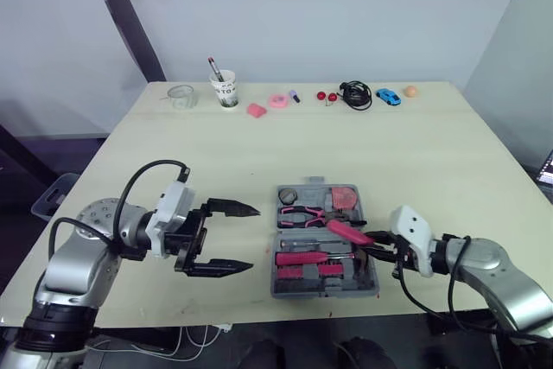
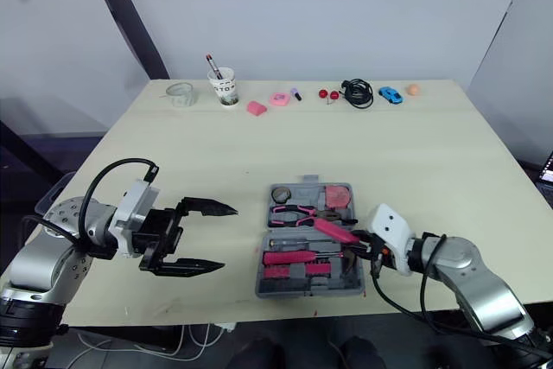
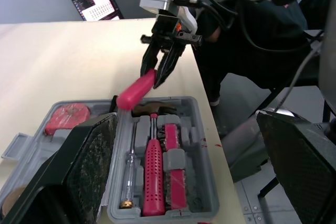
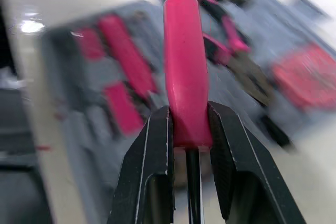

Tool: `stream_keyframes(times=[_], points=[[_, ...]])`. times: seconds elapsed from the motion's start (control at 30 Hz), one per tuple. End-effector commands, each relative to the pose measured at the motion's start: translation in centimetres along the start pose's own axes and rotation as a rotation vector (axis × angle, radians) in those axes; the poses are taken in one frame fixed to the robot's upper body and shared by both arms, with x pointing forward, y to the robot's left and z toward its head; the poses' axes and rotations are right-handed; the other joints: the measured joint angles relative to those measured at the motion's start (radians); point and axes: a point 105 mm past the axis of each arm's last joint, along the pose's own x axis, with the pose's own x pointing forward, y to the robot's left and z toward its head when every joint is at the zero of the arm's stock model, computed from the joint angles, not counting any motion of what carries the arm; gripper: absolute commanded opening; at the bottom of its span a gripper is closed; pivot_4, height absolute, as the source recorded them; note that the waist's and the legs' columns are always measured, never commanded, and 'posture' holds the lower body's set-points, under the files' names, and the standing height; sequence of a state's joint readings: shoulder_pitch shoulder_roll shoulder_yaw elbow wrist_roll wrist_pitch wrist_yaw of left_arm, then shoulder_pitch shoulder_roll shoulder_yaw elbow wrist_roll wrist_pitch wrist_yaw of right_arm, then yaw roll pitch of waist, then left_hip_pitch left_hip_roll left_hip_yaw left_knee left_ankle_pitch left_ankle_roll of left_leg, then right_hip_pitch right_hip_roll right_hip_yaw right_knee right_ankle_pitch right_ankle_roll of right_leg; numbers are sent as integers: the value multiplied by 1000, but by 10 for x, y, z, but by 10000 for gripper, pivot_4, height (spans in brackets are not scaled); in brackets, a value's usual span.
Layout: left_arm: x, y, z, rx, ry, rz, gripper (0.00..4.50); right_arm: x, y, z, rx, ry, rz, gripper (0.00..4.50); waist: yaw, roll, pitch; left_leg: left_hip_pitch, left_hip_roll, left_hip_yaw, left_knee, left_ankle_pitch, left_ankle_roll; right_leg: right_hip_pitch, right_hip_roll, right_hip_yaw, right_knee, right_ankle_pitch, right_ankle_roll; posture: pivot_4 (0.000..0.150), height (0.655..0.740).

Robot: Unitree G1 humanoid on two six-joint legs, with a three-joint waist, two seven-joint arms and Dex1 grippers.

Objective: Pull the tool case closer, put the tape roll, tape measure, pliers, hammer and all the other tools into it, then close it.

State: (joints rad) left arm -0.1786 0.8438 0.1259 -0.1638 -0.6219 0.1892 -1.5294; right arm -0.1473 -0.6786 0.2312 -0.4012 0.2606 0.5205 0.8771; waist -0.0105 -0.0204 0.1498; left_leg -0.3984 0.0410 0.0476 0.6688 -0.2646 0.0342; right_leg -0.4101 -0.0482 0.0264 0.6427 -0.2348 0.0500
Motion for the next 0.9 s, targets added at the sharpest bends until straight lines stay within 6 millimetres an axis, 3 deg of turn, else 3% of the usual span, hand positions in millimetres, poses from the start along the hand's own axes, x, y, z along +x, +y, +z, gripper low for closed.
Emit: stream_keyframes(times=[0.03,0.37,0.9], points=[[-10,-6,0,31,21,-7,45000,11,21,16,-82,9,136,3832,-1,0,0,0,0,0,0,0,0,0,0,0,0,0,0,1500,7400],[-22,-21,-16,25,76,-18,45000,37,43,22,-188,82,278,3832,-1,-1,0,0,0,-1,1,0,0,0,-1,0,0,0,0,1500,7400],[-33,-34,-27,-1,118,-19,45000,62,44,17,-295,262,290,3832,-1,-1,0,0,1,0,0,0,0,-1,-2,-1,0,0,0,1500,7400]])
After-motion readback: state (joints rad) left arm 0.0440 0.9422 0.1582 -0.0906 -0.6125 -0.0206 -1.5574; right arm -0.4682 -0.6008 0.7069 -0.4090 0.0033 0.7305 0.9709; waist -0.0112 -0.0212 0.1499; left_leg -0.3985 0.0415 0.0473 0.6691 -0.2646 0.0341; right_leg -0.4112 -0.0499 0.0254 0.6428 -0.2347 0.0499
